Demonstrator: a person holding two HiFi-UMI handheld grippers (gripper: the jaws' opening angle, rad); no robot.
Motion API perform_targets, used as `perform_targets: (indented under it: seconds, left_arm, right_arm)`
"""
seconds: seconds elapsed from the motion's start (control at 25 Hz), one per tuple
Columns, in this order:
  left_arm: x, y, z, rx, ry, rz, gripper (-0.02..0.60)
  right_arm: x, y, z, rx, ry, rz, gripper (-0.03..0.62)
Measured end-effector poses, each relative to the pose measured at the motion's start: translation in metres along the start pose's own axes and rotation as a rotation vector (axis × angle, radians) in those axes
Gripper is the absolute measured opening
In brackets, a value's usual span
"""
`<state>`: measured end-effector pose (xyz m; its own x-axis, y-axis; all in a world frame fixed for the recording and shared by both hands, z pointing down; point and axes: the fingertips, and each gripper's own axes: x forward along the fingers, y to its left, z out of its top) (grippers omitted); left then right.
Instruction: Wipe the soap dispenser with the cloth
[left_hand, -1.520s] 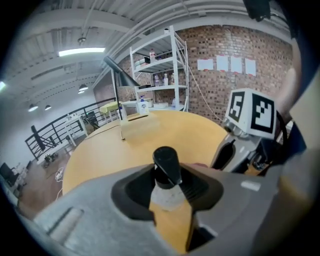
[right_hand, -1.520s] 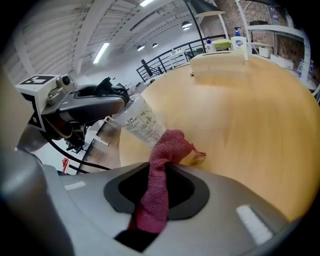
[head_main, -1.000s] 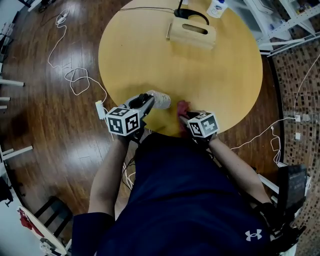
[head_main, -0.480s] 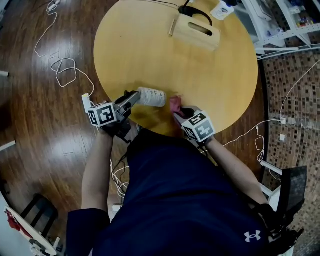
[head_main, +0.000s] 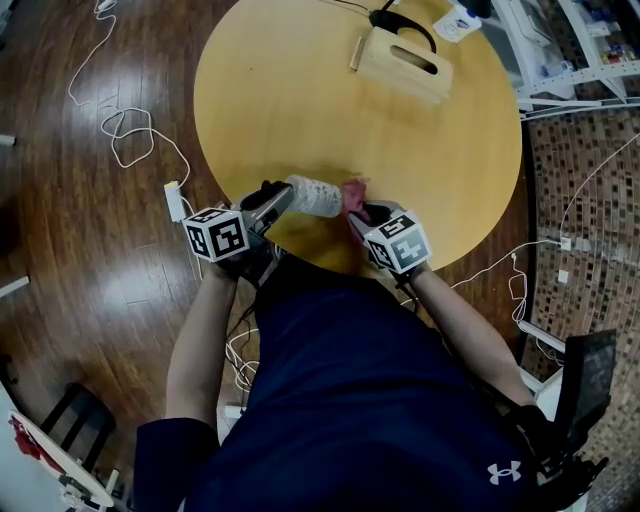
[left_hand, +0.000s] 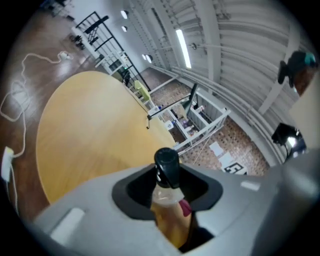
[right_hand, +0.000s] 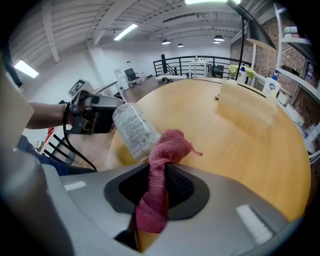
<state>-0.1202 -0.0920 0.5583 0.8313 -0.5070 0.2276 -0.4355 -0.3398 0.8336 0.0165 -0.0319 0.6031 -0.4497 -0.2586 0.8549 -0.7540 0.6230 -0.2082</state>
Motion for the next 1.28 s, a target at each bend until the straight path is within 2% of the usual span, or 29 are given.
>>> perform_targets:
  seconds: [0.12,0.28,0.48,0.6,0.84,0.88,0.92,1.0,1.12,1.28]
  left_arm:
    - [0.014,-0.025,0.007,0.137,0.057,0.032,0.135]
    - [0.030,-0.050,0.012,0.268,0.122,0.036,0.132]
    - [0.044,-0.080,-0.018,0.616,0.313,0.053,0.133]
    - [0.042,-0.081,-0.035,0.768,0.338,0.094,0.133]
    - [0.023,-0.084,-0.054,0.864,0.243,0.188,0.140]
    - [0.022,-0.084,-0.057,0.892,0.242,0.192,0.202]
    - [0.022,-0.082,-0.060,0.917,0.256,0.199,0.326]
    - [0.024,-0.071,-0.069,0.936,0.313,0.223,0.407]
    - [0.036,-0.050,-0.084,0.911,0.382,0.244,0.428]
    - [0.048,-0.030,-0.090,0.920,0.403,0.275,0.417]
  right_arm:
    - [-0.004,-0.009,-0.005,0.071,-0.013,-0.005,0.095]
    - [-0.014,-0.015,-0.023,0.124,-0.021,-0.013,0.095]
    - [-0.026,-0.018,-0.032,0.105,-0.041,-0.025,0.095]
    - [-0.027,-0.010,-0.028,0.076,-0.054,-0.017,0.095]
    - [-0.010,0.026,-0.012,-0.094,-0.072,0.062,0.095]
    - [-0.008,0.030,-0.008,-0.120,-0.075,0.068,0.095]
    - [-0.006,0.032,-0.005,-0.133,-0.075,0.073,0.095]
    - [-0.003,0.035,-0.003,-0.138,-0.068,0.080,0.095]
    - [-0.003,0.032,-0.007,-0.143,-0.045,0.075,0.095]
    - [0.001,0.027,-0.013,-0.135,-0.009,0.049,0.095]
